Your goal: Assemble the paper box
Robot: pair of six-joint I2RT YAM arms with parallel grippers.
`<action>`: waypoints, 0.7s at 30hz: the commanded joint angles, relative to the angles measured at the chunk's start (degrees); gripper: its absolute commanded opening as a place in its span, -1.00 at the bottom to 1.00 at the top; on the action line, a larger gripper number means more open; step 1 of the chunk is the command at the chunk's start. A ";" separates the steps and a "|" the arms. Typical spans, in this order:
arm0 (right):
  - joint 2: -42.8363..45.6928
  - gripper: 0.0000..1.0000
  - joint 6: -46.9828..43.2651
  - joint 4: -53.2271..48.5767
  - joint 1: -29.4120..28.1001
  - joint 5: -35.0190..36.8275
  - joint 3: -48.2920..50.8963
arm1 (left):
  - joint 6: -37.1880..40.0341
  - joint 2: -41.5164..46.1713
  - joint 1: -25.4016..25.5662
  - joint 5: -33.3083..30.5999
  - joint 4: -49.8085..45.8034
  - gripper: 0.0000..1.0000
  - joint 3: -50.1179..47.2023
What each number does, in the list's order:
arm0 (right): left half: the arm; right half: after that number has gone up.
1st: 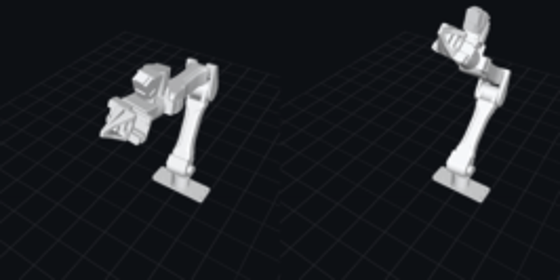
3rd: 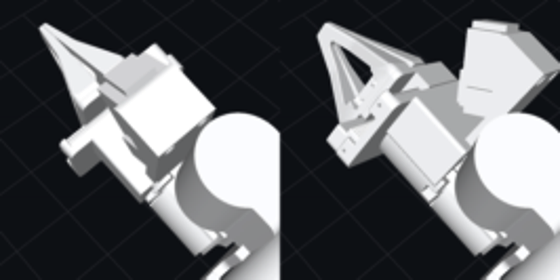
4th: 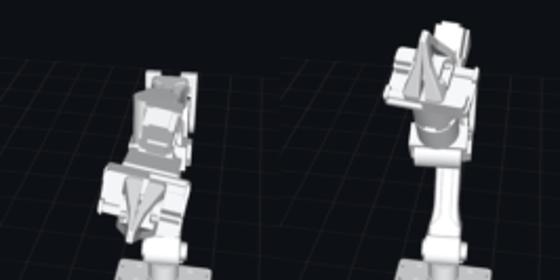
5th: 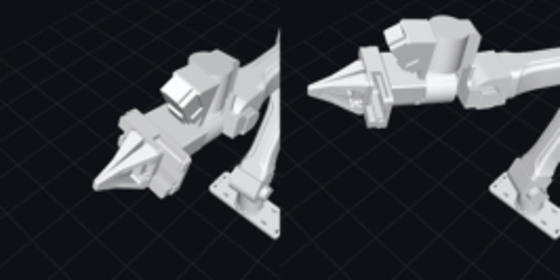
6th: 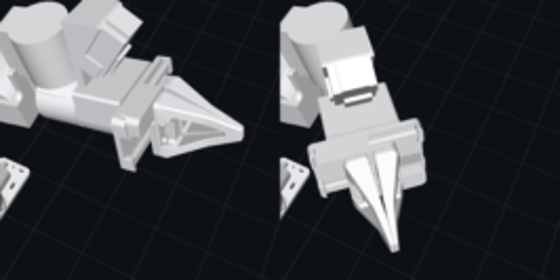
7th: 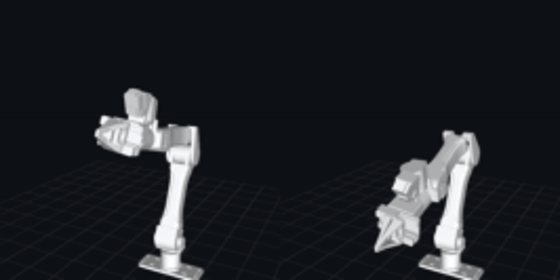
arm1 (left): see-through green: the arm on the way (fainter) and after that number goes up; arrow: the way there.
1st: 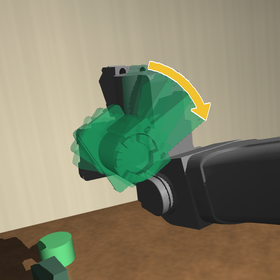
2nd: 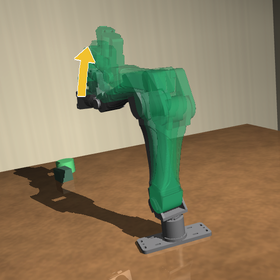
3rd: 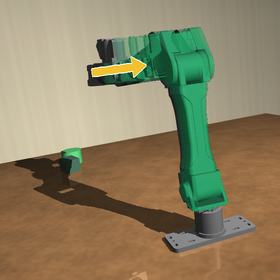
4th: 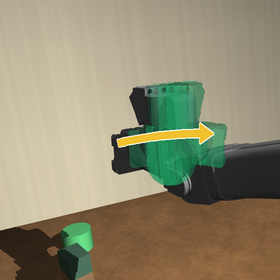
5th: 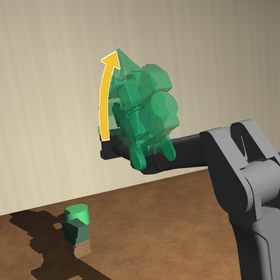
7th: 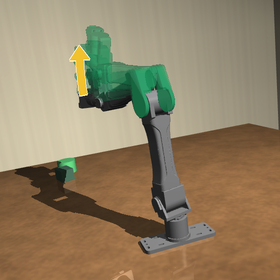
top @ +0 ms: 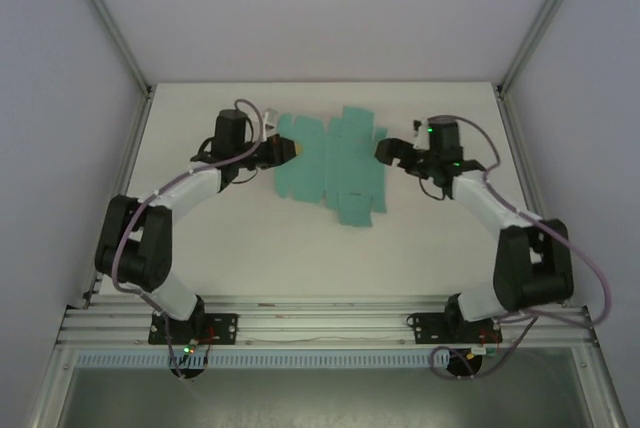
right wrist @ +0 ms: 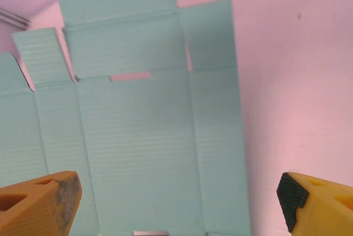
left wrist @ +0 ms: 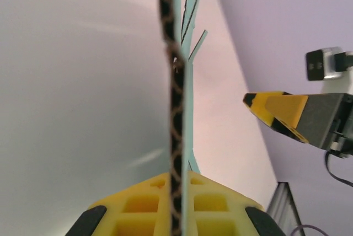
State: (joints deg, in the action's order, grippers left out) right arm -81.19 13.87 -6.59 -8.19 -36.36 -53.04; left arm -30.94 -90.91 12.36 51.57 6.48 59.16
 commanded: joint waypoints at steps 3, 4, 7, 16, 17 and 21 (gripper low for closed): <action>4.50 0.82 -7.37 -1.66 7.08 -19.44 3.69 | -6.06 6.24 -1.17 8.19 7.51 -1.00 1.92; 4.63 0.80 -7.66 -1.81 7.80 -21.27 3.87 | -7.55 6.98 -1.41 8.83 9.09 -1.00 1.62; 3.82 0.61 -7.83 -1.11 8.56 -27.99 3.26 | -9.75 8.59 -2.12 10.42 10.23 -1.00 1.53; 2.71 -0.75 -11.29 -2.96 8.88 -36.22 1.21 | -8.67 15.05 -2.26 10.76 8.42 -1.00 -3.55; 3.40 -0.86 -12.06 -3.16 8.88 -36.34 1.59 | -8.36 16.08 -2.25 10.41 8.25 -1.00 -4.69; 6.52 -1.00 -4.75 7.21 8.89 -38.89 5.42 | -9.04 21.00 -2.31 8.52 10.21 -1.00 -10.22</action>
State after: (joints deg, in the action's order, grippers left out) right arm -77.56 4.84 -7.27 0.27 -72.27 -49.19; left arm -39.83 -73.60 10.04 58.83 14.94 51.62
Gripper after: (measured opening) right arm 0.055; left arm 0.079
